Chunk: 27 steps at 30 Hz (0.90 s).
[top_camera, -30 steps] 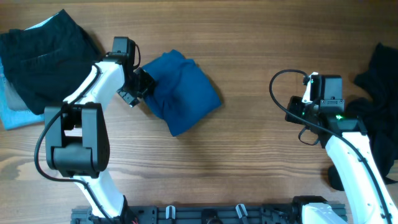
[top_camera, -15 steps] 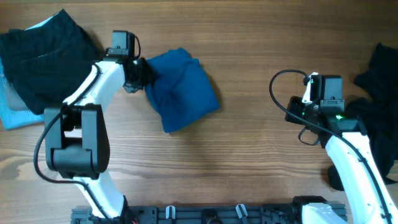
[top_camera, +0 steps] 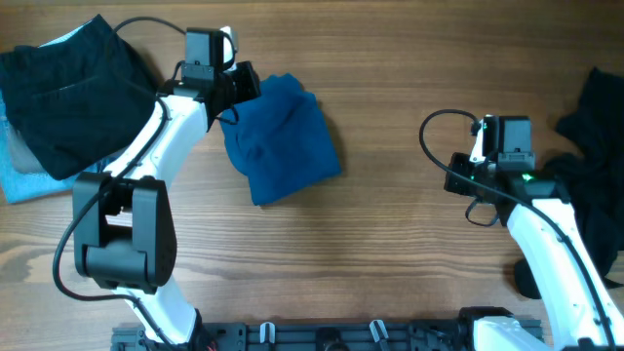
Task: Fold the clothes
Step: 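Carry the folded teal shirt with the left gripper onto the clothes stack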
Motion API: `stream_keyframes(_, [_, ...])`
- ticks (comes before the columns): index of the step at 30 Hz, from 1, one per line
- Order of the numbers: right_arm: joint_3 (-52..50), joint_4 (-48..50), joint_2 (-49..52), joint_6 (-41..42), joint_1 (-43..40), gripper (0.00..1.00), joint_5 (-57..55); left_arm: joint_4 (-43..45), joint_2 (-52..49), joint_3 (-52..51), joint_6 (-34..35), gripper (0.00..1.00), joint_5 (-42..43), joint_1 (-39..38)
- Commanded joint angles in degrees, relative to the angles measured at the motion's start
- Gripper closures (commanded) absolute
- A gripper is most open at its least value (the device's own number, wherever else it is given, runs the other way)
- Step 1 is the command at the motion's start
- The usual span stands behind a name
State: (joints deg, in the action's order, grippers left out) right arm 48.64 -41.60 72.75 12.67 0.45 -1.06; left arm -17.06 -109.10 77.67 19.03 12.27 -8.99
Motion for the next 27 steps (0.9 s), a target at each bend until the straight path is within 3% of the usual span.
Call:
stream_keyframes(1, [1.27, -0.28, 1.92, -0.5, -0.13, 0.56, 1.16, -3.02, -0.11, 0.76, -0.11, 0.65, -0.94, 1.14])
stream_keyframes(4, [1.27, 0.0, 2.08, -0.68, -0.13, 0.55, 1.14, -8.83, -0.11, 0.76, 0.83, 0.58, -6.82, 2.1])
stream_keyframes(7, [1.27, 0.13, 2.16, -0.63, -0.13, 0.55, 1.14, -16.33, -0.15, 0.74, 8.26, 0.33, -9.11, 4.04])
stream_keyframes(9, [1.27, 0.17, 2.16, -0.68, -0.13, 0.55, 1.14, -17.92, -0.68, -0.04, 8.9, 0.22, -8.48, 4.83])
stream_keyframes(14, [1.27, 0.09, 2.16, -0.63, -0.13, 0.55, 1.16, -14.71, -5.73, -0.96, 8.48, 0.11, -1.81, 4.87])
stream_keyframes(19, [1.27, -0.79, 2.16, -0.7, -0.13, 0.55, 1.14, -9.81, -12.33, -0.96, 10.54, 0.1, -1.16, 4.87])
stream_keyframes(21, [1.27, -0.81, 2.16, -0.7, -0.13, 0.55, 1.14, -5.95, -14.47, -0.96, 11.5, 0.11, 3.8, 4.83])
stream_keyframes(23, [1.27, -0.79, 2.16, -0.7, -0.13, 0.55, 1.14, -0.5, -15.43, -0.96, 11.5, 0.18, 12.0, 4.31])
stream_keyframes(26, [1.27, -0.81, 2.16, -0.7, -0.13, 0.55, 1.14, 3.96, -15.43, -0.96, 11.47, 0.28, 13.03, 2.67])
stream_keyframes(27, [1.27, -0.81, 2.16, -0.7, -0.13, 0.55, 1.14, 4.83, -15.43, -0.96, 11.45, 0.41, 12.96, 2.08])
